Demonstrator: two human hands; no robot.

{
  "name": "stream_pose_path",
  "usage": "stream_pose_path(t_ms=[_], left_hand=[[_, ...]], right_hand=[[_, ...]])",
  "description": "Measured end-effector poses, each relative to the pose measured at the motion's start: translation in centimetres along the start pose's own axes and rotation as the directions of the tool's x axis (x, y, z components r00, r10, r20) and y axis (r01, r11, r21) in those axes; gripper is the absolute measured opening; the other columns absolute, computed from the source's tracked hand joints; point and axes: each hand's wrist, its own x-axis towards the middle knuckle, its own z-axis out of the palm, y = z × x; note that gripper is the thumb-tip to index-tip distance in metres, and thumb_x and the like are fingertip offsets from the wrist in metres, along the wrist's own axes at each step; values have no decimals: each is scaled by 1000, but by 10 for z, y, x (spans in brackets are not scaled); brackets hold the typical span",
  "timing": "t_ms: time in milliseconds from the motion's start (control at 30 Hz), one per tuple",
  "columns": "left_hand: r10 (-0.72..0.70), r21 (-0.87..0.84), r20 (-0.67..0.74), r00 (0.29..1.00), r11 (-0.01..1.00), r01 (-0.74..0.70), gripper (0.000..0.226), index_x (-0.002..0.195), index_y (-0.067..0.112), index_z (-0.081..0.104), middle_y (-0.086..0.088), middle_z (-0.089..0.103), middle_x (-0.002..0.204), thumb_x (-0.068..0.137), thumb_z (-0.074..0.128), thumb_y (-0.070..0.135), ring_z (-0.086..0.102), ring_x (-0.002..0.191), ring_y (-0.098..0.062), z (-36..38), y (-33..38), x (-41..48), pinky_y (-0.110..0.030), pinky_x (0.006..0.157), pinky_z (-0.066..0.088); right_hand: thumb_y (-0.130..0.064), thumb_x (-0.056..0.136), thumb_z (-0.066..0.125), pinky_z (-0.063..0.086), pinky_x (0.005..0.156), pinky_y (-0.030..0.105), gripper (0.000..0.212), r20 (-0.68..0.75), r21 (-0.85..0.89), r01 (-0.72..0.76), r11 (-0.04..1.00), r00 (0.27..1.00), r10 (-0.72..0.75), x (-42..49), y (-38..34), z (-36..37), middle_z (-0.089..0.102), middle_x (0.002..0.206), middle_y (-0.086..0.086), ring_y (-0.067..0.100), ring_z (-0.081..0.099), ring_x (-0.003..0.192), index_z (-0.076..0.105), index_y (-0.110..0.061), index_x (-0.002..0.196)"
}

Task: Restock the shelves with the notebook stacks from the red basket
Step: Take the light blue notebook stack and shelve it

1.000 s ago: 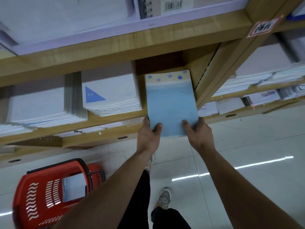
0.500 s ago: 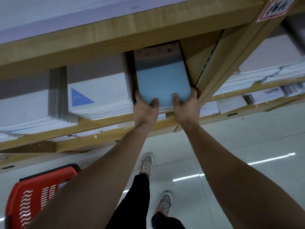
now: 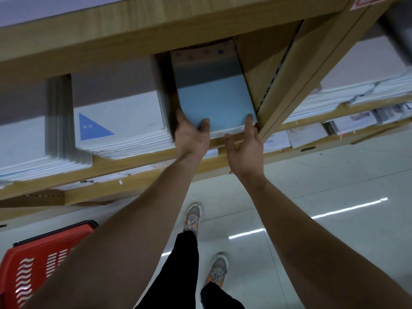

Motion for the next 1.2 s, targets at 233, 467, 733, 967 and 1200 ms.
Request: stream_pose_path(t_ms=[233, 467, 733, 967, 1200], left_hand=[[-33, 34, 94, 995, 999, 30, 77, 155, 17, 24, -8, 60, 138, 95, 64, 43, 58, 124, -34, -4, 2, 6, -35, 101, 46], [-36, 68, 172, 984, 997, 25, 71, 153, 20, 23, -8, 58, 139, 96, 62, 40, 59, 123, -35, -12, 0, -4, -39, 103, 49], [-56, 170, 314, 948, 985, 2, 83, 156, 24, 11, -9, 53, 145, 94, 61, 47, 58, 123, -38, -26, -1, -1, -48, 102, 50], [-3, 454, 461, 888, 860, -233, 78, 159, 20, 20, -12, 39, 156, 96, 56, 50, 47, 135, -36, -83, -26, -69, -47, 107, 45], [-94, 647, 479, 873, 710, -279, 70, 154, 19, 33, -10, 43, 151, 96, 54, 52, 45, 135, -33, -168, -65, -131, -46, 105, 45]], right_hand=[[-24, 94, 55, 41, 113, 48, 80, 53, -62, -33, 998, 998, 36, 10, 1, 1, 35, 160, 14, 35, 40, 143, 13, -16, 162], [-23, 97, 57, 49, 100, 39, 85, 185, -123, -17, 992, 982, 40, 1, 9, -18, 53, 146, 17, 36, 60, 120, 2, -23, 162], [-35, 97, 59, 45, 104, 49, 93, 290, -261, -16, 965, 952, 95, 2, -10, -26, 43, 153, 20, 40, 50, 132, -8, -25, 161], [-50, 96, 53, 45, 101, 51, 72, 366, -518, 140, 844, 928, 70, -39, -35, -69, 49, 145, 17, 42, 48, 129, 26, -19, 155], [-48, 92, 58, 45, 97, 48, 69, 486, -620, 293, 728, 872, 63, -93, -68, -80, 47, 146, 12, 39, 46, 130, 31, -22, 150]])
